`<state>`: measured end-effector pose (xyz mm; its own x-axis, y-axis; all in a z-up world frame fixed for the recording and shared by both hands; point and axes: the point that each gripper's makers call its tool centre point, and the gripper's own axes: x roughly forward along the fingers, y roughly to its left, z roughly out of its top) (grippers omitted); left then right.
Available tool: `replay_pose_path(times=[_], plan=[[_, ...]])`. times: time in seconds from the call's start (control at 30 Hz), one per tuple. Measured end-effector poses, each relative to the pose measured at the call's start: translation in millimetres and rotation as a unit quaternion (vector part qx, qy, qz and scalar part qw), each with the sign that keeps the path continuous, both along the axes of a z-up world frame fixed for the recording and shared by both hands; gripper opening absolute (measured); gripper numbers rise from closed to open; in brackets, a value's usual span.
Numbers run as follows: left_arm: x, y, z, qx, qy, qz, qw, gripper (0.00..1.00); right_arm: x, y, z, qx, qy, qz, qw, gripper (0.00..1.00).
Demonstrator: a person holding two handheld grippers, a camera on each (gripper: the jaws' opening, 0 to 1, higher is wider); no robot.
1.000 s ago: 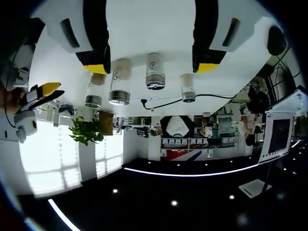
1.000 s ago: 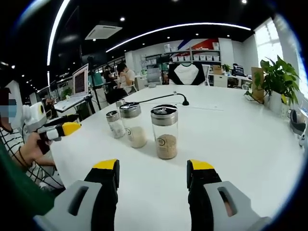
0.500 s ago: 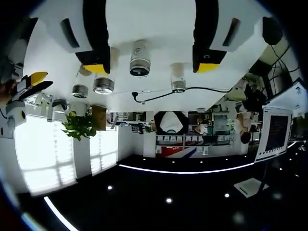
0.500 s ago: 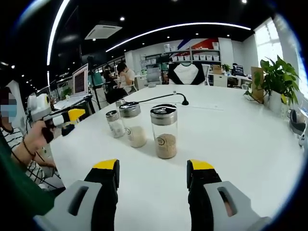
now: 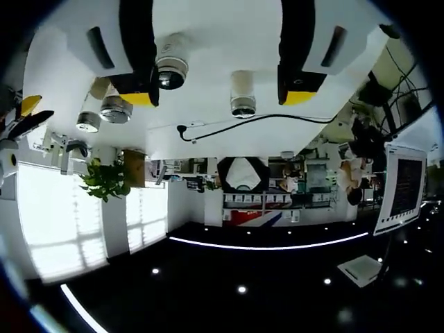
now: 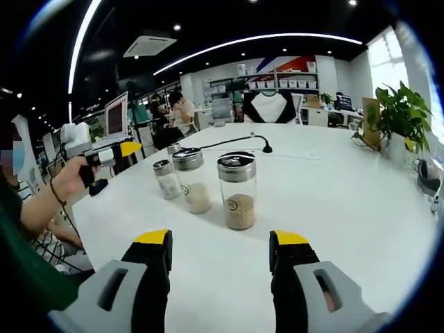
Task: Rotate the seasoning bottle until the label or dispensing opening points toward the visible target arrow and the bottle remains upright within the marked orientation range
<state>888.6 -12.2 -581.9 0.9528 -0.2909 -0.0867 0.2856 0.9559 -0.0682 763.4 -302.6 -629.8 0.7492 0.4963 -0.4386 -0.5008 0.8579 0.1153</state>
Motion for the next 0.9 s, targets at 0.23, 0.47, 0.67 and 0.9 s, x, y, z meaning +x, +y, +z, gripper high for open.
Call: replay_pose_path(times=[0.23,0.47,0.67,0.9], plan=[[26.1,10,-18.9,0.023,0.021,0.001,0.9995,0.74,-1,-5,-1.0,-0.003,0.001,-0.006,1.0,0.56],[54.5,10,-43.4,0.034,0.042,-0.011,0.9985,0.77,2,-12,3.8,-0.017,-0.007,-0.011,0.9998,0.56],[72.0,6,-58.4,0.033,0.061,-0.019,0.9974,0.75,1,-11,7.0,-0.017,-0.01,-0.01,0.9998,0.56],[87.1,8,-67.8,0.023,0.058,-0.02,0.9979,0.69,-1,-10,7.9,-0.014,-0.009,-0.011,0.9998,0.56]])
